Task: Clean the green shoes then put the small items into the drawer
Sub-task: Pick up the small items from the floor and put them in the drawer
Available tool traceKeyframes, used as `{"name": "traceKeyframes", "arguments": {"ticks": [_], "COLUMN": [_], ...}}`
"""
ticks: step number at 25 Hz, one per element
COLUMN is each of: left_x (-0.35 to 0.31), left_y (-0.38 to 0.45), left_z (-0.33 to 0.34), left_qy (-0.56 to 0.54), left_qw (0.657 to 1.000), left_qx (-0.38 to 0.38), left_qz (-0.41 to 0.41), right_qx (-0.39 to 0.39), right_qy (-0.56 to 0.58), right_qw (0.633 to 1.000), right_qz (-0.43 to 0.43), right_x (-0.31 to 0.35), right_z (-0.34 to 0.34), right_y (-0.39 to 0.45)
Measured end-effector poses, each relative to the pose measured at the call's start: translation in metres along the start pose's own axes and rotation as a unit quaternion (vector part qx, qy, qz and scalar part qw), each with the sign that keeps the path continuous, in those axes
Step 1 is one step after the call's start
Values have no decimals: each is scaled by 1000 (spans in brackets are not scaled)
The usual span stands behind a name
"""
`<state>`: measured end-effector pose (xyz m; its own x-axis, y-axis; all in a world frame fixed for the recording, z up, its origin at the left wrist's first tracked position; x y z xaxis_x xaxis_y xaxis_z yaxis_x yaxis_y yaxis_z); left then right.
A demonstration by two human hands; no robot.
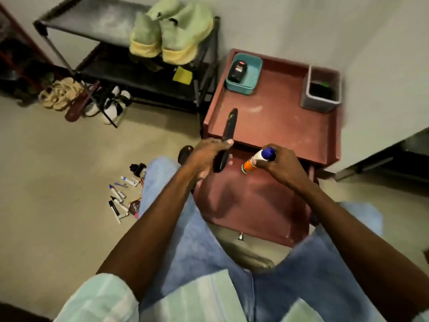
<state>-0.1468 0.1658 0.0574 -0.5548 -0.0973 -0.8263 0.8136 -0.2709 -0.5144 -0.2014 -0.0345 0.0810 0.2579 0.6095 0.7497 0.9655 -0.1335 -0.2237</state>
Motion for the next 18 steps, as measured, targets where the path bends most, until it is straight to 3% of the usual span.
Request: {"name": "traceKeyframes", "arguments": {"ticks": [2, 4, 6, 13, 18], "left_x": [43, 77, 103, 139, 165], "left_y": [7, 10, 10, 20, 37], "left_z": [27, 35, 31, 8, -6], "left_qy": [212, 416, 537, 609, 585], "left_qw": [974, 899, 829, 776, 793], "left_qx": [-69, -132, -148, -139, -103], "left_qz": [-45, -44, -49, -82, -138], "right_qx": [-21, -45, -39, 6, 15], "right_qy": [-38, -35, -43, -84, -69], "right_qw": [998, 994, 991, 983, 984], "right_qz": [44, 90, 124, 162, 163], "right_x": [-40, -71, -96, -125, -129], "right_z": [-1, 3, 9, 24, 35], "right_y": [-16, -29, -36, -28, -13]}}
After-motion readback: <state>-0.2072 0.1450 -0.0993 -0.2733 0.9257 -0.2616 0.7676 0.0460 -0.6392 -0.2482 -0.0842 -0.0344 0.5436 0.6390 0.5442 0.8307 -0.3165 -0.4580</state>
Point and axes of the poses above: each hand's wrist, its own y-axis towards the middle knuckle, its own z-axis out of the palm, x = y × z, the point moved 3 cm from there along y, towards the middle knuckle
